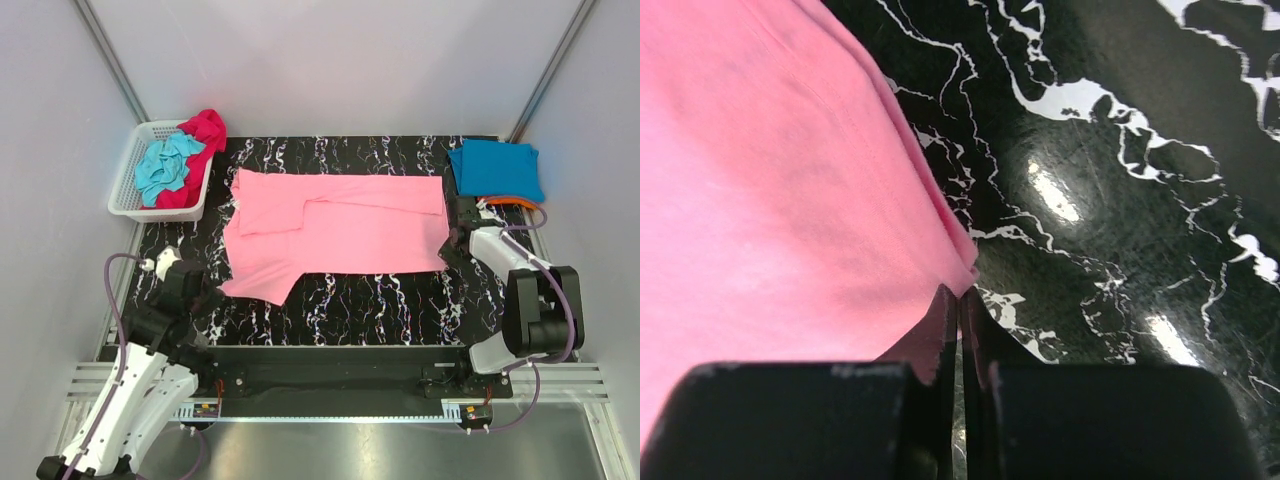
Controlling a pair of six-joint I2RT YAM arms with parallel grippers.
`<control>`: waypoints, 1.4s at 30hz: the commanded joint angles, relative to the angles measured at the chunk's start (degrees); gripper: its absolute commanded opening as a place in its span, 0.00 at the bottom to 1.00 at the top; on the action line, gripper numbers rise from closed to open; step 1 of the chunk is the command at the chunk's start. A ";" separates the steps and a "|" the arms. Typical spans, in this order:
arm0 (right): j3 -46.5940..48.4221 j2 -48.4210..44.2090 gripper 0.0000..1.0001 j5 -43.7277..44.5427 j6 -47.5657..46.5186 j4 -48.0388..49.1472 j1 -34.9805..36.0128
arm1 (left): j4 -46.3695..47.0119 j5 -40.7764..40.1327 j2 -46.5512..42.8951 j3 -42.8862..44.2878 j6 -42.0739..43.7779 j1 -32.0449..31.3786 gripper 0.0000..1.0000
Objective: Fold and stack the t-shirts
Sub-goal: Fold the tshirt
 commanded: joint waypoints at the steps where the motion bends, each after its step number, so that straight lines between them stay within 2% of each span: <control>1: 1.95 -4.05 0.00 4.16 1.27 -2.76 -0.16 | -3.86 -3.92 -2.30 3.25 -2.41 -0.20 0.00; 7: 2.47 -6.60 0.00 5.13 1.44 -4.00 -0.16 | -6.24 -5.86 -3.81 6.23 -3.91 -0.28 0.00; 10: 3.17 -6.87 0.00 4.69 1.36 -4.09 -0.17 | -5.54 -6.13 -0.92 8.34 -3.29 -0.20 0.00; 20: 9.85 -2.83 0.00 4.16 0.57 -4.09 -0.16 | 0.61 -9.02 17.53 19.15 -0.13 -0.20 0.00; 29: 18.46 7.10 0.00 2.49 0.22 -3.47 -0.17 | 4.03 -12.28 35.28 30.66 2.25 0.59 0.00; 42: 28.13 21.07 0.00 2.49 -0.84 -0.92 -0.43 | 8.78 -10.96 53.39 43.05 7.25 7.97 0.00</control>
